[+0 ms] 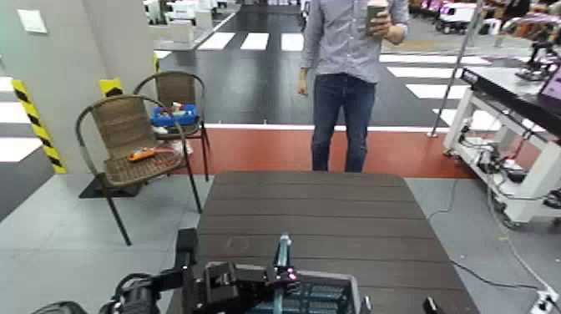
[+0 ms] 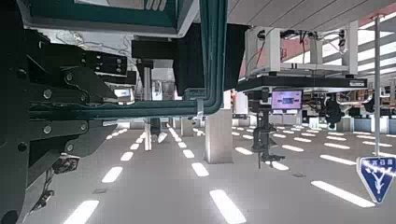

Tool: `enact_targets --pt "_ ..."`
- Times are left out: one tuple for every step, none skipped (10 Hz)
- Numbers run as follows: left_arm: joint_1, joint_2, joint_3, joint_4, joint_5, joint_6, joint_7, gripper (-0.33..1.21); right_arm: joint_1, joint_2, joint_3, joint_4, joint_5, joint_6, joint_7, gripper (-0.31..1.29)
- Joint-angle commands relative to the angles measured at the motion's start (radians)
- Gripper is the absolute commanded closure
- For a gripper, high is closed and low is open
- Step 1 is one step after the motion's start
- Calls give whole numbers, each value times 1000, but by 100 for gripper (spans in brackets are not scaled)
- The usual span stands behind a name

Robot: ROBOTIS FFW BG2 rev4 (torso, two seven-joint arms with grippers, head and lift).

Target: Grasp the handle of the crate.

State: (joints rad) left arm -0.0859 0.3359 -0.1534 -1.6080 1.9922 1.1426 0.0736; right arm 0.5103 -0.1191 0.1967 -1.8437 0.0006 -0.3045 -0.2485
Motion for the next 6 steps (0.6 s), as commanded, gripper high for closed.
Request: enact_targets --pt "6 -1 -1 -1 5 0 0 118 -1 -2 1 -3 15 1 -2 15" --pt "8 -1 -3 -3 7 0 0 118 -1 -2 1 -5 16 1 -2 15" --pt "8 -3 -3 -3 7 -1 2 118 -3 -4 1 -5 19 2 -2 15" --pt "9 -5 -3 -3 7 -1 2 118 -3 -4 3 -6 27 5 -2 15" --pt "9 -5 -3 -3 7 -1 2 118 -3 -5 3 -9 33 8 -2 15" --pt "9 -5 -3 -3 7 -1 2 118 -3 -5 3 -9 35 8 -2 15"
